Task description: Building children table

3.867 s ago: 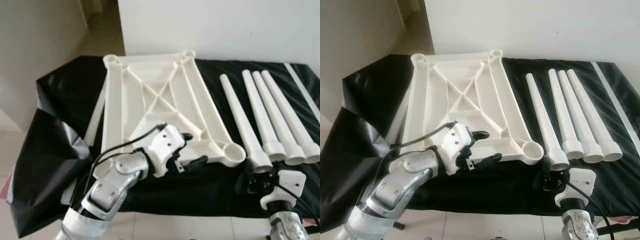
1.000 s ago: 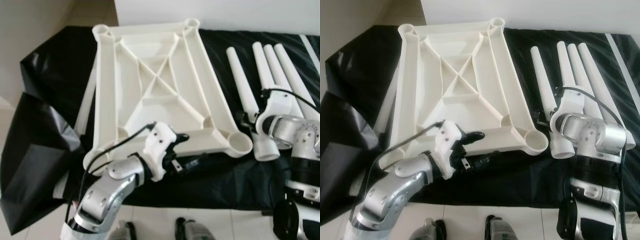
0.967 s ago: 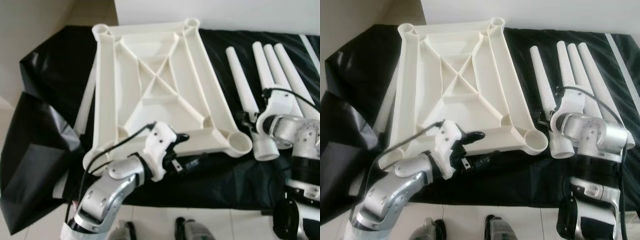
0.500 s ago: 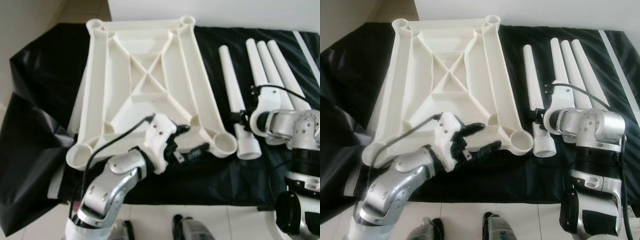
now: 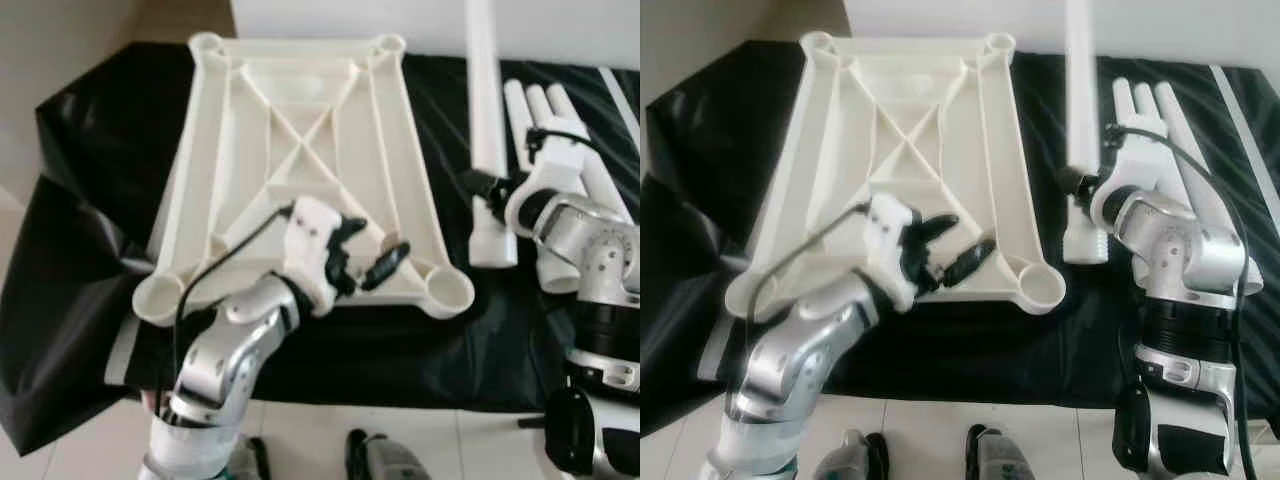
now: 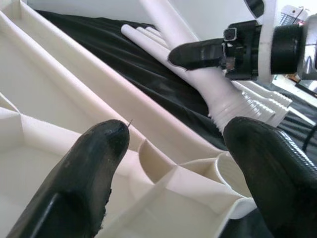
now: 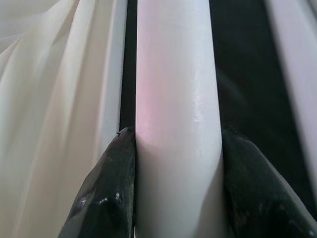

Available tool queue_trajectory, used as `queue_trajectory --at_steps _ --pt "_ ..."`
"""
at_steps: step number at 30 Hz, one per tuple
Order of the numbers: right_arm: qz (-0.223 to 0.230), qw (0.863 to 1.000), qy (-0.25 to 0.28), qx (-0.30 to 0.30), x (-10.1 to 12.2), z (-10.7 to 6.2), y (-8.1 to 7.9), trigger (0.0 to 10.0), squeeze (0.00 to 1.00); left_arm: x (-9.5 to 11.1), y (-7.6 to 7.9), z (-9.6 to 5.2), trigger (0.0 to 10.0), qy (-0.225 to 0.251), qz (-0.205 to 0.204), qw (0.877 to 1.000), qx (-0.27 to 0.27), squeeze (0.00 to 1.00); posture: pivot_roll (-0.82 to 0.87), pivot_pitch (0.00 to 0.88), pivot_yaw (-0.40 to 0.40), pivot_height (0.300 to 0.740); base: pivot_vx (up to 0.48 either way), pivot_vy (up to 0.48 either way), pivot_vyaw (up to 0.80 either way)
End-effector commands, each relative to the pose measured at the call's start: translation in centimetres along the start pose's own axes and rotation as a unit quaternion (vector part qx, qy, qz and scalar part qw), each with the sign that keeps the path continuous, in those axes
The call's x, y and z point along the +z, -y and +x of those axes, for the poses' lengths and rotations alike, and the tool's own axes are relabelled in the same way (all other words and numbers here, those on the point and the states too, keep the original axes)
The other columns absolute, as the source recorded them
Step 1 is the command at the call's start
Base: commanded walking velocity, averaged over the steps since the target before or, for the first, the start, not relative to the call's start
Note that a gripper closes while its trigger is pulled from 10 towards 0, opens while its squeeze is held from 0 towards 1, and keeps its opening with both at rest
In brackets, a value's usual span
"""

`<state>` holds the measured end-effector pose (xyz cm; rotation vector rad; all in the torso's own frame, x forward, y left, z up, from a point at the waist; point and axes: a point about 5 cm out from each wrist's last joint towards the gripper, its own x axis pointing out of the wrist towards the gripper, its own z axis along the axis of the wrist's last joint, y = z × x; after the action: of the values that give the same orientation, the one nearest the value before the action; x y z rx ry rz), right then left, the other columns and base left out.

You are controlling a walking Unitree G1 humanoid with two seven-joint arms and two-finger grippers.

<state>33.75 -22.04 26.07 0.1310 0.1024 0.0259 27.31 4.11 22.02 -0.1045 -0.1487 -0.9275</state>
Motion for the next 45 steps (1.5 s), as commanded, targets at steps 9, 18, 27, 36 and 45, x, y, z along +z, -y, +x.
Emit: queue_trajectory --at_steps 9,18,27,36,45 --pt "-0.003 0.996 0.090 -0.003 -0.3 -1.0 -1.6 10.0 0.00 1.3 -3.3 2.8 10.0 0.006 -0.059 0.997 0.059 0.00 -0.05 0.048 -0.041 0.740 0.000 0.000 0.00" --pt "0.049 0.982 0.134 0.122 -1.0 -2.4 -3.3 10.0 0.00 0.3 -3.5 4.2 10.0 -0.040 -0.066 0.995 0.062 0.00 -0.06 0.040 -0.020 0.740 0.000 0.000 0.00" --pt "-0.005 0.971 0.160 0.179 -2.5 -3.9 -5.3 10.0 0.00 1.0 -5.3 5.3 10.0 -0.059 -0.040 0.997 0.027 0.00 -0.08 0.026 -0.008 0.740 0.000 0.000 0.00" --pt "0.005 0.974 0.154 0.167 -3.6 -3.7 -5.4 10.0 0.00 1.4 -6.8 6.2 10.0 -0.087 -0.034 0.994 0.053 0.00 -0.06 0.010 -0.003 0.740 0.000 0.000 0.00" --pt "0.004 0.978 0.124 0.165 -6.0 -3.2 -6.9 10.0 0.00 3.2 -7.0 7.1 10.0 -0.070 -0.030 0.995 0.056 0.00 -0.04 0.000 0.000 0.740 0.000 0.000 0.00"
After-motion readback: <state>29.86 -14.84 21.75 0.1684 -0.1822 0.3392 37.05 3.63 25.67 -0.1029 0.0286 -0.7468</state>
